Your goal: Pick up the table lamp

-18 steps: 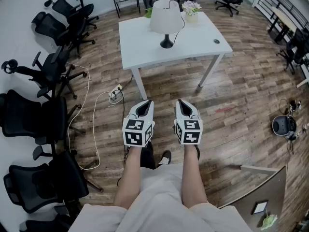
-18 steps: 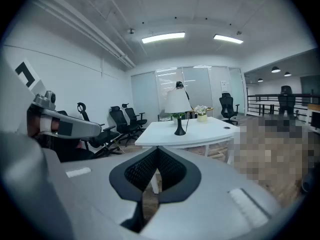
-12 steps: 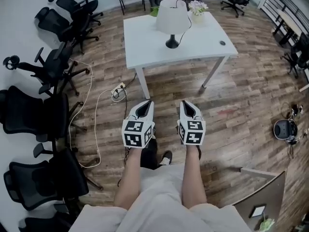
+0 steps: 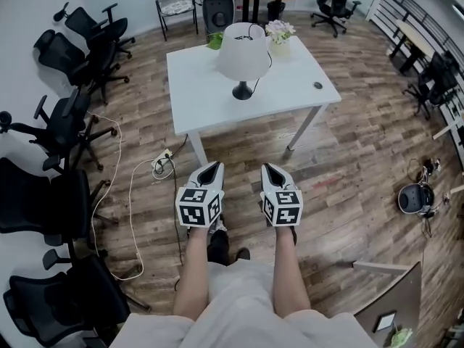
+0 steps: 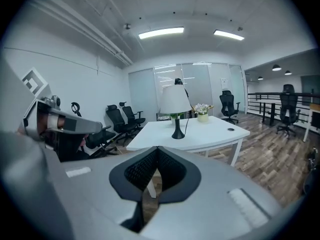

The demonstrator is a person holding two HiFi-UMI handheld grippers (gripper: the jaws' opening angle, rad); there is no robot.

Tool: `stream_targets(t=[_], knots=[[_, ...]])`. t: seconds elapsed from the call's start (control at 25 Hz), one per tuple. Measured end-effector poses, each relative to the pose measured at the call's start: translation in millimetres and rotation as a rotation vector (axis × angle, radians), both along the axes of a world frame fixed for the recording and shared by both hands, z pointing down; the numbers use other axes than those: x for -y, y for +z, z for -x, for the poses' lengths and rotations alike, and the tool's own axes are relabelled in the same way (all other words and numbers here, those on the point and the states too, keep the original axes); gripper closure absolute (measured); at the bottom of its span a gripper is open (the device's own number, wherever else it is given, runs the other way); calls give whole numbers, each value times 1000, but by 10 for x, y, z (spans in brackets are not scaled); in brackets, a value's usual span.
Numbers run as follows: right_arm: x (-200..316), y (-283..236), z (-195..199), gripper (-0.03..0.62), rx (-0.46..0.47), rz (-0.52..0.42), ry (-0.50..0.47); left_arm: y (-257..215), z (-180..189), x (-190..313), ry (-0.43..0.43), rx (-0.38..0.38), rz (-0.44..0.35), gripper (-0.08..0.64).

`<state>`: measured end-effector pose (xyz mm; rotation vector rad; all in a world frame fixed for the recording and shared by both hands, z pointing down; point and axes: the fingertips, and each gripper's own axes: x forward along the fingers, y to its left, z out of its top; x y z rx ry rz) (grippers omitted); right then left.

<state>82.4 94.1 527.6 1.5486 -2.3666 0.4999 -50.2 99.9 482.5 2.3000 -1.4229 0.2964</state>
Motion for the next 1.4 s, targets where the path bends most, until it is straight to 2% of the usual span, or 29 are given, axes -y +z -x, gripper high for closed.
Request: stream_targets(t=[0.2,0.56,0.96,1.16,1.4], knots=[[319,-10,105,569,27,18,-58,-50,-81,427,50,-9,-1,560],[939,-37,10,569,-13,36,37,-83,-72,1149,121,-36,6,560],[1455,-14,204,569,-4,13,126,-56,294,1704,180,-48,3,560],[1601,32,363,568,-50,21,98,-61,558,1853,152,-81,8,560],[1764,58,468,568,-66,-9,143,-95,796,1961,129,-107,-4,560]])
